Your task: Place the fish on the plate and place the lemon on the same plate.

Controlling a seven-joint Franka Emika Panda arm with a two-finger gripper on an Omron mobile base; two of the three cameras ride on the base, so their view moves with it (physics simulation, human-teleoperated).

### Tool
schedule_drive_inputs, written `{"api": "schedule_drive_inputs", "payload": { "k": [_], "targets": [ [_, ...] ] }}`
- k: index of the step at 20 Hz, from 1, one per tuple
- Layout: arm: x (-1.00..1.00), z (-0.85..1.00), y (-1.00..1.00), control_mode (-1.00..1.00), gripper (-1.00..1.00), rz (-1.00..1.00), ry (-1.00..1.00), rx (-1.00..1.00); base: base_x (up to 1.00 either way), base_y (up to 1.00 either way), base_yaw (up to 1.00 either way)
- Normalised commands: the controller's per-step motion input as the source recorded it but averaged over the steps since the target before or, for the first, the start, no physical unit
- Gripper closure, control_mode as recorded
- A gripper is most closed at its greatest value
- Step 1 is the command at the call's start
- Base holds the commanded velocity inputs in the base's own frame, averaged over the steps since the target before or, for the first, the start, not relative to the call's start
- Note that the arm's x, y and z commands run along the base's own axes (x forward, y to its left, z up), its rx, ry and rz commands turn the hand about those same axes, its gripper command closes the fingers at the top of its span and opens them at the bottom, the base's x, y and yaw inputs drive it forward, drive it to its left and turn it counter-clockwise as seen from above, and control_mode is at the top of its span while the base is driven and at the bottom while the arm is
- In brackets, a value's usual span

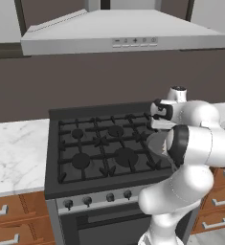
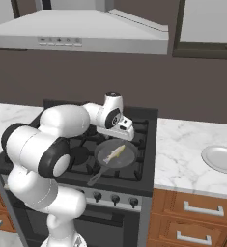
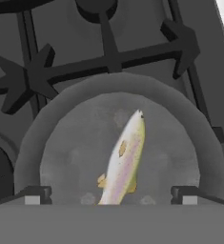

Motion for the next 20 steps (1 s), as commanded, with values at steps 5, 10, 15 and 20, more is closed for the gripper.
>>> {"api": "schedule_drive_inputs", "payload": {
  "k": [5, 10, 15, 20],
  "targets": [
    [-0.01, -0.23, -0.07, -1.0, -1.0, -0.09, 0.01, 0.0, 0.0, 0.0, 0.0],
    [0.0, -0.19, 0.0, -1.0, -1.0, -0.05, 0.0, 0.0, 0.0, 0.0, 0.0],
    [0.0, -0.27, 0.0, -1.0, -1.0, -0.03, 0.0, 0.0, 0.0, 0.0, 0.0],
    [0.0, -0.22, 0.0, -1.0, -1.0, -0.02, 0.0, 0.0, 0.0, 0.0, 0.0]
  ]
}}
